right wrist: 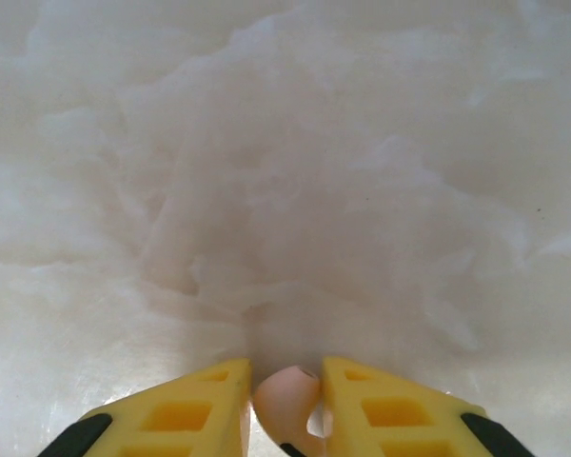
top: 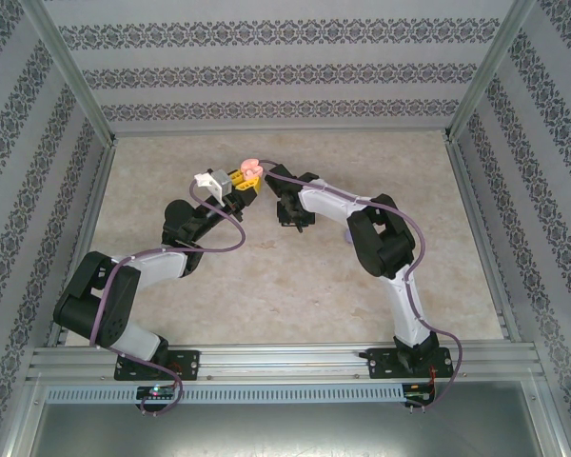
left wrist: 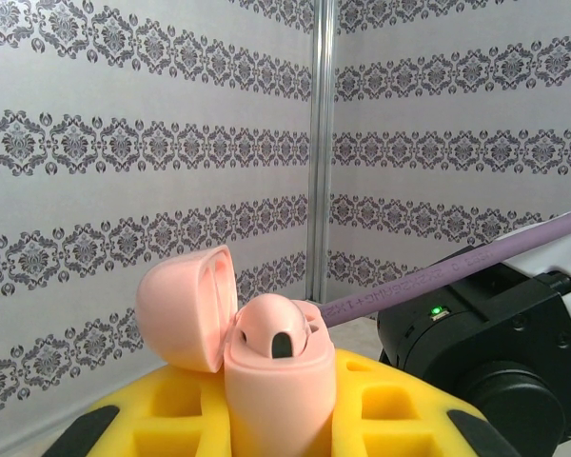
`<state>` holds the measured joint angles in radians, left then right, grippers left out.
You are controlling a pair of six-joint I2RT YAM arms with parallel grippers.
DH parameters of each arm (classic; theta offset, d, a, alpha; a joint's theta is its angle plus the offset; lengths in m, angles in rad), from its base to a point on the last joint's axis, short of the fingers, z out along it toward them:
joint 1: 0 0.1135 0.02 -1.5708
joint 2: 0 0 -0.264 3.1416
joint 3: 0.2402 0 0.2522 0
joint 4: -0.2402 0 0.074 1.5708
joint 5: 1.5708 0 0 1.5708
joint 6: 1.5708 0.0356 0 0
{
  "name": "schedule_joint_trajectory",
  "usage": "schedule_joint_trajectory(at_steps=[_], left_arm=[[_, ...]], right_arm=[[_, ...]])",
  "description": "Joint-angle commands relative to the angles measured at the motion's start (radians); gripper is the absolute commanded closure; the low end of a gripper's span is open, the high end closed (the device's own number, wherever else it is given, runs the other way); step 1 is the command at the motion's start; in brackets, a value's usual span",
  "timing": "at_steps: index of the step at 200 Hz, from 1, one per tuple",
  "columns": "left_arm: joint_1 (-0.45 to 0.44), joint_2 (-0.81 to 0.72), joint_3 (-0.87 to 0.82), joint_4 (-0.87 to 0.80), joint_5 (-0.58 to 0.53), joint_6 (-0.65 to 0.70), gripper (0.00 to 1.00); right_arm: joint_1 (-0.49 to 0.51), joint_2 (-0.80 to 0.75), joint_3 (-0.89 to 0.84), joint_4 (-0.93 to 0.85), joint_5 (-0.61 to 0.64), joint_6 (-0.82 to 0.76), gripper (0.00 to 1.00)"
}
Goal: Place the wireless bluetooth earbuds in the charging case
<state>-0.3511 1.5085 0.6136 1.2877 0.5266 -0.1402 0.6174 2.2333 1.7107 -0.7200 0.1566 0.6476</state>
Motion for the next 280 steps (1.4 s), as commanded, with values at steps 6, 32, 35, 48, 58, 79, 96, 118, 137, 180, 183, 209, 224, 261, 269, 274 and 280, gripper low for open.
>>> schedule_joint_trajectory(at_steps=[6,32,35,48,58,79,96,118,137,180,183,209,224,261,269,274,280], left_arm=[[0.011,-0.001,-0.002,0.053,0.02,-0.016,1.0],[0.011,-0.002,0.002,0.045,0.025,-0.017,1.0],[0.012,-0.002,0.002,0.043,0.026,-0.018,1.0],[0.011,-0.002,0.005,0.04,0.031,-0.018,1.0],[0.012,-0.005,0.006,0.038,0.032,-0.018,1.0],[0.012,-0.014,0.01,0.029,0.037,-0.016,1.0],[0.012,-0.023,0.015,0.017,0.045,-0.015,1.0],[0.011,-0.036,0.021,0.001,0.058,-0.012,1.0],[0.012,-0.048,0.027,-0.014,0.072,-0.005,1.0],[-0.002,-0.088,0.059,-0.077,0.154,0.078,1.0],[-0.004,-0.093,0.06,-0.083,0.157,0.09,1.0],[-0.04,-0.137,0.076,-0.183,0.169,0.224,1.0],[-0.065,-0.16,0.091,-0.245,0.166,0.297,1.0],[-0.099,-0.174,0.135,-0.332,0.143,0.382,1.0],[-0.104,-0.166,0.145,-0.329,0.144,0.382,1.0],[-0.106,-0.161,0.152,-0.333,0.142,0.38,1.0],[-0.109,-0.151,0.162,-0.336,0.141,0.375,1.0]], right_arm=[[-0.038,0.017,-0.047,-0.003,0.051,-0.021,0.78],[-0.043,-0.004,-0.077,0.018,0.049,-0.028,0.82],[-0.044,-0.007,-0.081,0.02,0.048,-0.028,0.83],[-0.047,-0.027,-0.098,0.033,0.047,-0.029,0.84],[-0.048,-0.048,-0.117,0.047,0.047,-0.028,0.84],[-0.051,-0.109,-0.164,0.079,0.055,-0.027,0.84],[-0.054,-0.171,-0.207,0.111,0.06,-0.021,0.84],[-0.057,-0.257,-0.249,0.138,0.067,-0.02,0.84],[-0.061,-0.344,-0.279,0.157,0.068,-0.025,0.85],[-0.066,-0.583,-0.304,0.217,0.036,-0.051,0.84],[-0.065,-0.601,-0.304,0.224,0.034,-0.053,0.84],[-0.066,-0.749,-0.314,0.296,-0.019,-0.072,0.83],[-0.062,-0.824,-0.326,0.35,-0.054,-0.078,0.83],[-0.046,-0.95,-0.38,0.498,-0.143,-0.07,0.82],[-0.039,-0.968,-0.394,0.529,-0.155,-0.06,0.82],[-0.034,-0.978,-0.405,0.551,-0.161,-0.054,0.82],[-0.026,-0.989,-0.418,0.574,-0.164,-0.051,0.82]])
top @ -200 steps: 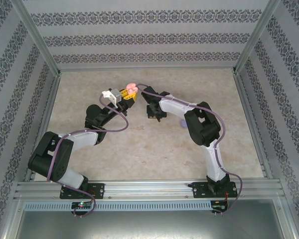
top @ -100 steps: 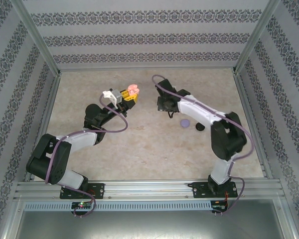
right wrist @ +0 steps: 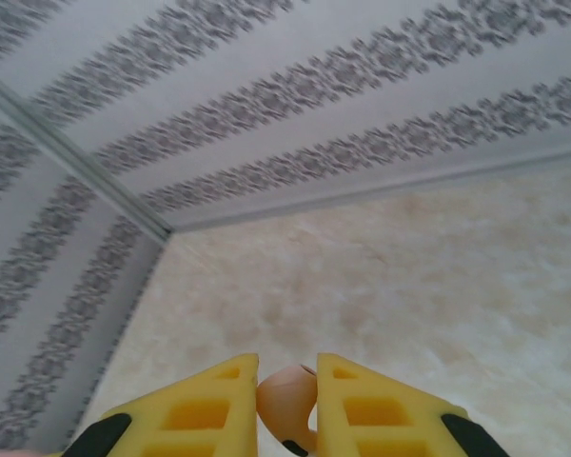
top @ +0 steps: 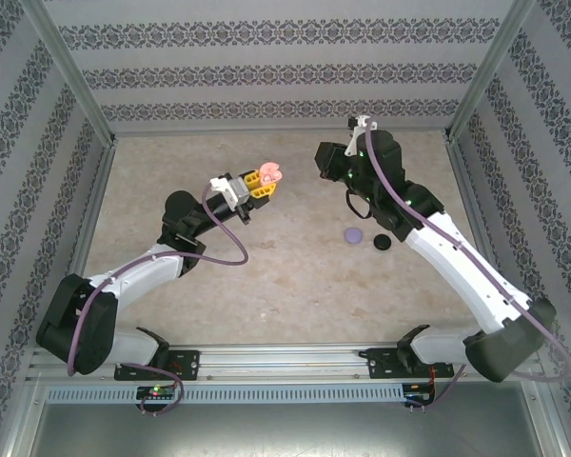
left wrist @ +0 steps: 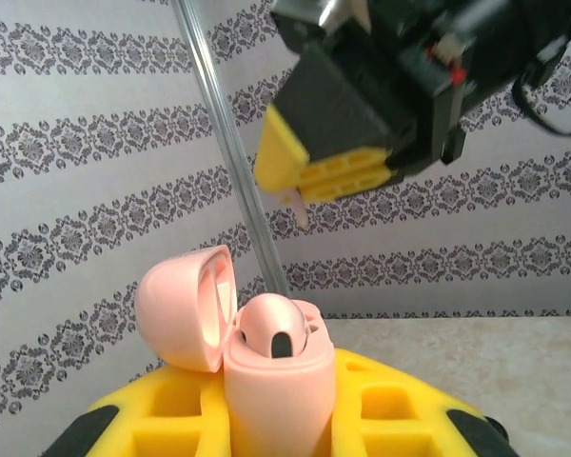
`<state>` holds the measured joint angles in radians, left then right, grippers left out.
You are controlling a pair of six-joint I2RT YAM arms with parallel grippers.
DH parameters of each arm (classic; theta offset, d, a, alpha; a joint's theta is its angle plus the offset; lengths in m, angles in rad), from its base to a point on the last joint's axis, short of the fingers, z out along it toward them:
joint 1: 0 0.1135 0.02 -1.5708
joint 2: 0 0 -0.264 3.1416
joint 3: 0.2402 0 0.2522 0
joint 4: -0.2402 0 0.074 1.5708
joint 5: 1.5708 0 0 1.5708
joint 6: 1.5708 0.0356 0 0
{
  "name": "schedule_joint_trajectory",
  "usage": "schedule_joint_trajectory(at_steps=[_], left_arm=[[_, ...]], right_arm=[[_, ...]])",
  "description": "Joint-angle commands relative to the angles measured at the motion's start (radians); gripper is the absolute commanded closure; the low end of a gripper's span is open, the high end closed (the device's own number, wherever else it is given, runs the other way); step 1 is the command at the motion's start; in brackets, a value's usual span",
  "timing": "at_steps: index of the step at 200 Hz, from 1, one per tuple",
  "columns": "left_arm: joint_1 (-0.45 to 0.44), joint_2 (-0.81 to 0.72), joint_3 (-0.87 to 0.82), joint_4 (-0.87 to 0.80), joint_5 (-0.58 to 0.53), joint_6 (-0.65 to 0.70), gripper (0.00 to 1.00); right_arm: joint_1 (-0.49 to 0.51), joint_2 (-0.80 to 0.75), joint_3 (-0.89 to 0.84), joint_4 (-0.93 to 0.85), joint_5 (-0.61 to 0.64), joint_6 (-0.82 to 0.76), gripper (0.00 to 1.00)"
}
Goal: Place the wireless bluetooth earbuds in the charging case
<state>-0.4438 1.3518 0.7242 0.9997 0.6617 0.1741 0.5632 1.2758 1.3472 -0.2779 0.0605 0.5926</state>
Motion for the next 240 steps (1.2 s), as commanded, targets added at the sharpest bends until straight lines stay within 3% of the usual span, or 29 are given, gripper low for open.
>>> schedule_joint_trajectory(at_steps=[1,83,240], left_arm=[[-0.017,0.006,0.053,-0.049,0.006,0.059,1.0],[-0.042,0.103,0.099,0.022,-0.017,-0.014,1.0],[-0.042,0.124,0.113,0.065,-0.029,-0.049,1.0]], right_arm=[[0.03,-0.032,-0.056,0.135,-0.069,0.004,0.82],[0.137,-0.062,-0.187,0.401,-0.021,0.024,0.82],[0.161,-0.028,-0.249,0.452,-0.052,0.131,0.86]])
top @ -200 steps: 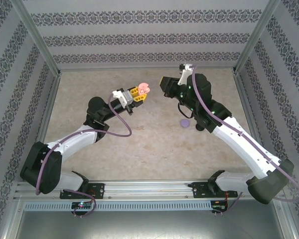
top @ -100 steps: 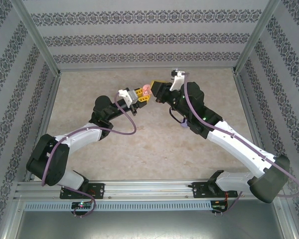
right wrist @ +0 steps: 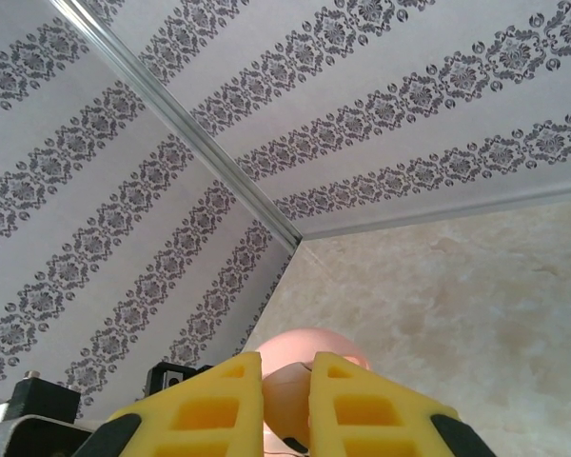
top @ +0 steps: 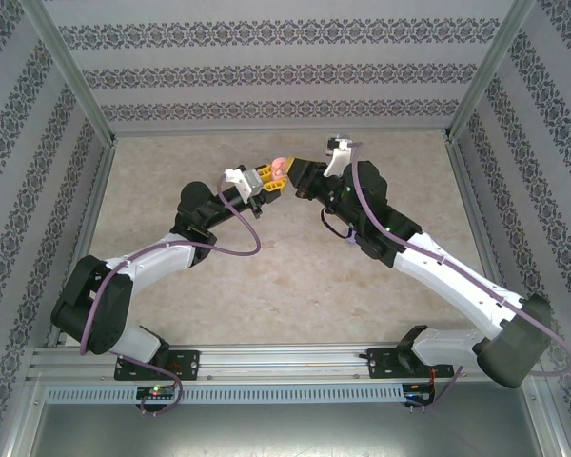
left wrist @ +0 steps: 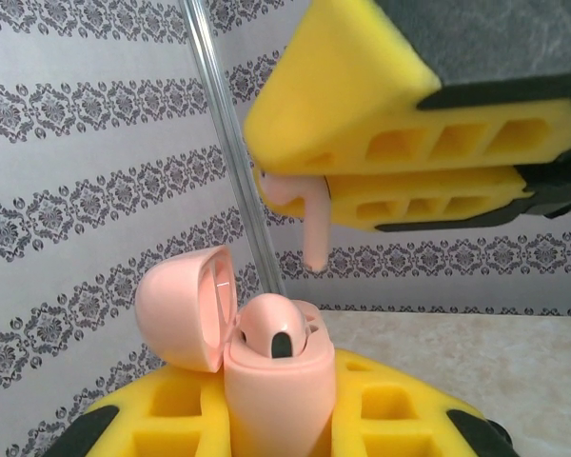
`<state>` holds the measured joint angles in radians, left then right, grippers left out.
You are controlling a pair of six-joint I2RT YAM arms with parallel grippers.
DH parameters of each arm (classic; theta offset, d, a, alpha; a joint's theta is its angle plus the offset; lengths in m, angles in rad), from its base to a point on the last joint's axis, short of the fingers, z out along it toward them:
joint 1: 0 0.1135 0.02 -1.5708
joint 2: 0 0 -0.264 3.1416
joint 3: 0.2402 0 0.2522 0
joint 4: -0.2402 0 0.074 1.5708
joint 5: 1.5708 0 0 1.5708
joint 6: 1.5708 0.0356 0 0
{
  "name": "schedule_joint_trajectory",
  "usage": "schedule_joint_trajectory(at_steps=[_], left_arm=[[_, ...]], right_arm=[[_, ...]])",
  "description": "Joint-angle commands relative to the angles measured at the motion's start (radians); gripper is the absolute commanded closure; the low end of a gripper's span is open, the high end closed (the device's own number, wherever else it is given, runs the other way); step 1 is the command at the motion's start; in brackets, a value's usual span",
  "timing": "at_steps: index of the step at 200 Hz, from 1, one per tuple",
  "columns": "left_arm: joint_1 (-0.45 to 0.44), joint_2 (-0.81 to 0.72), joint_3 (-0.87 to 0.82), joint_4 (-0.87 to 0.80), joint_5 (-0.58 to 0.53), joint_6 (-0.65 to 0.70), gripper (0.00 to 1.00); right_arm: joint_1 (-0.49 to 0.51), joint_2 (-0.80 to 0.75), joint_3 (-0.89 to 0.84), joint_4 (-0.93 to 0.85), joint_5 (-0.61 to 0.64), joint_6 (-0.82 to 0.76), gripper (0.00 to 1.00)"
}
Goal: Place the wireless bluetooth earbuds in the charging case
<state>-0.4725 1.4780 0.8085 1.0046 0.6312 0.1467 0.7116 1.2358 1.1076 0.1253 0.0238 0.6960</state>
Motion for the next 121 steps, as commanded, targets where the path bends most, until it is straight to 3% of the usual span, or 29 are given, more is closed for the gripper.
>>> schedule_joint_trajectory(at_steps=[1,121], left_arm=[[-0.014,-0.003,0.029,0.06,0.002,-0.021,1.0],[-0.014,-0.023,0.027,0.058,0.002,-0.019,1.0]], right_arm=[[0.013,0.012,-0.009,0.049,-0.016,0.029,0.86],[0.009,0.057,-0.009,0.048,-0.039,0.051,0.9]])
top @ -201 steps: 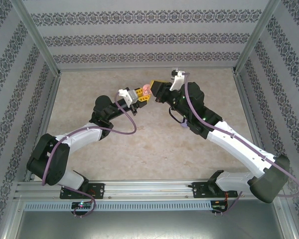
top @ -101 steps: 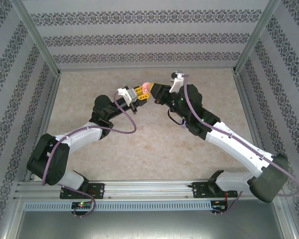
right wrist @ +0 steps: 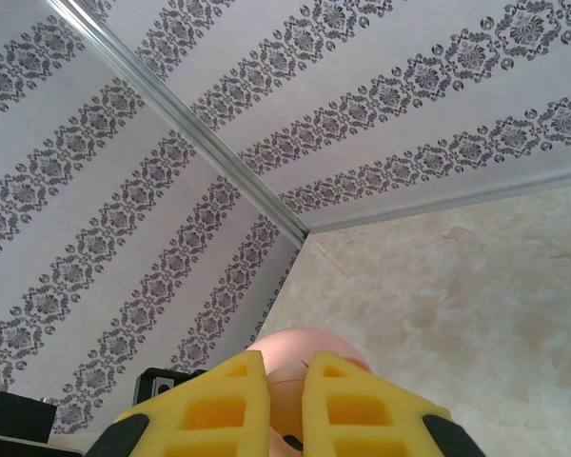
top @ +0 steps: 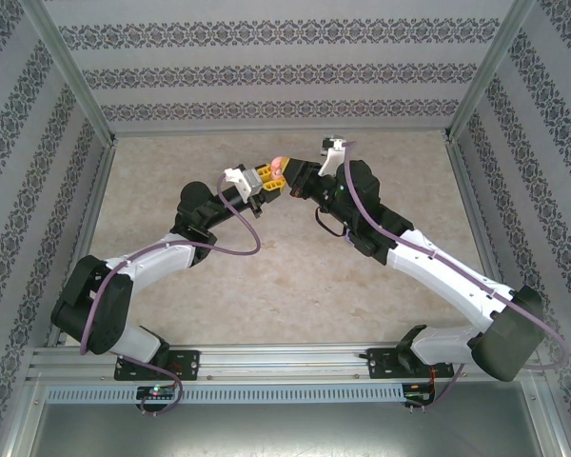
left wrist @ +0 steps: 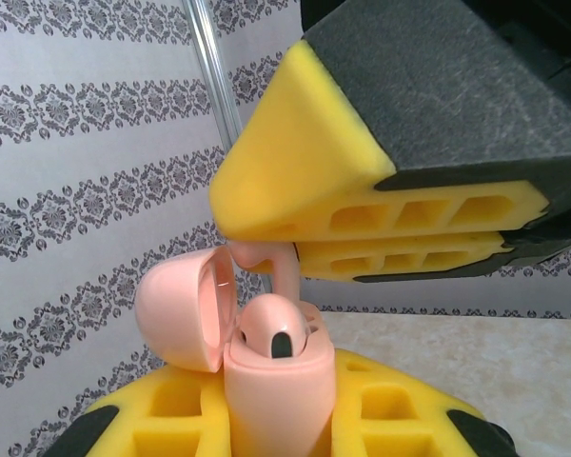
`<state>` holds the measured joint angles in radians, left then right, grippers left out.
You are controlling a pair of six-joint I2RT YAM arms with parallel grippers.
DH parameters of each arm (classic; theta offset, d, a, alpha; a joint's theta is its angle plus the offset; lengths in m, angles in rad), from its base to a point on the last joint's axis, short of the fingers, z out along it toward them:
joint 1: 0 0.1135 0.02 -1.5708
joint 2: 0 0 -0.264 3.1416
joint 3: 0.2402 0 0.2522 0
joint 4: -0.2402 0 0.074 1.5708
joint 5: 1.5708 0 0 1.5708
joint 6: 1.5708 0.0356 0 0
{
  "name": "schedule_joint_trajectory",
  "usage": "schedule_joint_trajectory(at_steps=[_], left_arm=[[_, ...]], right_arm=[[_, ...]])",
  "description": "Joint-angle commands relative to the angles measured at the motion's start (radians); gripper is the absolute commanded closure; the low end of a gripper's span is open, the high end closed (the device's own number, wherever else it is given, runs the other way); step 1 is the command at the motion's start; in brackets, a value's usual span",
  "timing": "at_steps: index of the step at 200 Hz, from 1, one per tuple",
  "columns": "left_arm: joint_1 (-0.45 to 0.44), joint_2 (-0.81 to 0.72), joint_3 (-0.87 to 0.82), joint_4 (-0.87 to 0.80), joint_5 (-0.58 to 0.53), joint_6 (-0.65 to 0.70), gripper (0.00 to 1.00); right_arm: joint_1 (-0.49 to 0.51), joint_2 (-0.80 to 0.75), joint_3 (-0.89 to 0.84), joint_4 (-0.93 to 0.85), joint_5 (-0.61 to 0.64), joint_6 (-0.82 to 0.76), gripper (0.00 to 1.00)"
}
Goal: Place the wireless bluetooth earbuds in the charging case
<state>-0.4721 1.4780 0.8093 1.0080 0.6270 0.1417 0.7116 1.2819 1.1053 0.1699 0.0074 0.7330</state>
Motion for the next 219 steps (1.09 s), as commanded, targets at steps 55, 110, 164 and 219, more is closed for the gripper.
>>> schedule_joint_trajectory(at_steps=[55,110,164,219], left_arm=[[-0.014,-0.019,0.034,0.046,-0.021,-0.018,1.0],[-0.014,-0.015,0.039,0.039,-0.022,-0.016,1.0],[-0.015,-0.01,0.04,0.023,-0.021,-0.022,1.0],[-0.014,0.02,0.031,0.019,0.008,-0.05,1.0]], right_arm=[[0.021,0.028,-0.01,-0.039,-0.062,0.012,0.91],[0.031,0.062,0.023,-0.115,-0.055,-0.004,0.91],[-0.031,-0.008,0.071,-0.113,-0.069,-0.003,0.45],[-0.168,0.021,0.256,-0.274,-0.23,-0.008,0.39]])
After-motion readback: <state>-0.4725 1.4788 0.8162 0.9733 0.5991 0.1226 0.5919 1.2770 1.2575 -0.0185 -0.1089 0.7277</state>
